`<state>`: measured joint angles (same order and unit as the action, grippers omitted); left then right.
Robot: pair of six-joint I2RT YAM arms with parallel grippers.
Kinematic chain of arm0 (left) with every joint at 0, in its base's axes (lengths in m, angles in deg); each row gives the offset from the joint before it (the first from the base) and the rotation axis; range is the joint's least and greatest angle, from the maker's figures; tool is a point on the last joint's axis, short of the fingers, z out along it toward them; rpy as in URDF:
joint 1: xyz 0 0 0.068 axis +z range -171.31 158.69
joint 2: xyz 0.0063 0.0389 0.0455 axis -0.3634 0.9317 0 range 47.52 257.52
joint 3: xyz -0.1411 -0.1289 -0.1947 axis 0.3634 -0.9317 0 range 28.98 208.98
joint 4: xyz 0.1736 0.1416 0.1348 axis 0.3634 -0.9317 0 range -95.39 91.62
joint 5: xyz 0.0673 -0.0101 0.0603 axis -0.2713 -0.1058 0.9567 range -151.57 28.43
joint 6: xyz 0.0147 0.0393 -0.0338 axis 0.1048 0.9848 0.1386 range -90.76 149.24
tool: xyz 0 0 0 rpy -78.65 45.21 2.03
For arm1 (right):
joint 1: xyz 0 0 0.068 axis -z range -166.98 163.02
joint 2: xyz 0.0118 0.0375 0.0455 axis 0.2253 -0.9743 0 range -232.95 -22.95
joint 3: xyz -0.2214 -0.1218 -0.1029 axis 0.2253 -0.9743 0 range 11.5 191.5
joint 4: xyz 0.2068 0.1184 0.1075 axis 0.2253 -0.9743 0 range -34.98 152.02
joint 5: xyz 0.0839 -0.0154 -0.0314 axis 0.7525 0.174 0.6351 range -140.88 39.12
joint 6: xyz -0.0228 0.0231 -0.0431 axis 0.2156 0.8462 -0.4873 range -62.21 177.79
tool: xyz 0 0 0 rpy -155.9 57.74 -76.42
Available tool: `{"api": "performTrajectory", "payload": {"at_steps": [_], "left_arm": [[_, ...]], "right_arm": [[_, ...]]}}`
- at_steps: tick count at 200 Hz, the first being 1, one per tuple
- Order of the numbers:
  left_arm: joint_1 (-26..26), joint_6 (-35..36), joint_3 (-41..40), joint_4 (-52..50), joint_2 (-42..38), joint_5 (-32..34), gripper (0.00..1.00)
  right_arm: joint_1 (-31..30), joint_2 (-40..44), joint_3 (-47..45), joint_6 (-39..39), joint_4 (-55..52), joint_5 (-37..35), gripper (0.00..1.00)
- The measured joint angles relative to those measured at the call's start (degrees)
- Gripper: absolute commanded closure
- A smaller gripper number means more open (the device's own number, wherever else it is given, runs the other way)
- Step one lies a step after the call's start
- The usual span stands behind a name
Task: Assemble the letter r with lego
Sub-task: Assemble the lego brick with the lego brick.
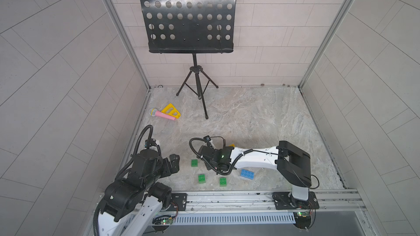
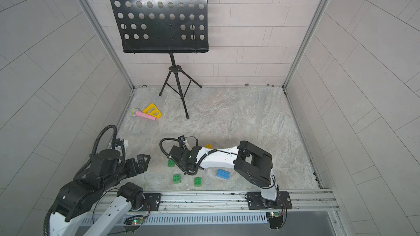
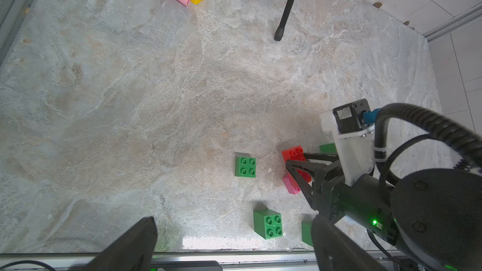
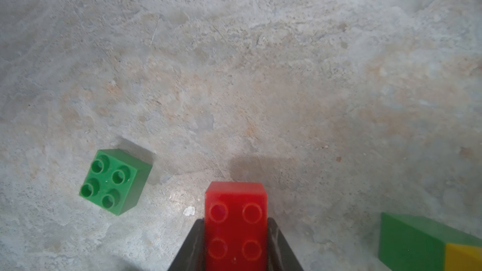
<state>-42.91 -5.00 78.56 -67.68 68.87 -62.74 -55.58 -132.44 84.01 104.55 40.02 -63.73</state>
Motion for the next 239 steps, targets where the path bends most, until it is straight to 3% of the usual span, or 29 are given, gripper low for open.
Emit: {"api": "performTrajectory", "payload": {"at_steps": [44, 121, 171, 198, 239], "left_arm": [[0.4, 0.2, 0.0, 0.0, 1.2, -0.8, 0.0], [0.7, 0.2, -0.1, 0.0, 1.1, -1.0, 0.0], [0.7, 0.2, -0.1, 0.0, 0.7, -1.0, 0.0], [0.7, 0.2, -0.1, 0.0, 0.7, -1.0, 0.0], [0.7, 0.2, -0.1, 0.0, 0.7, -1.0, 0.0]], "right_arm": [[-0.8, 1.3, -3.8, 0.0, 5.8, -2.7, 1.0], [-0.6, 1.2, -6.5, -3.2, 14.6, 1.9, 1.0], [-0.7, 1.5, -8.1, -1.7, 17.6, 0.5, 1.0], [-0.8, 1.2, -6.7, -1.3, 14.7, -0.7, 1.0], [-0.7, -2.7, 2.6, -2.0, 1.3, -3.2, 1.0]]}}
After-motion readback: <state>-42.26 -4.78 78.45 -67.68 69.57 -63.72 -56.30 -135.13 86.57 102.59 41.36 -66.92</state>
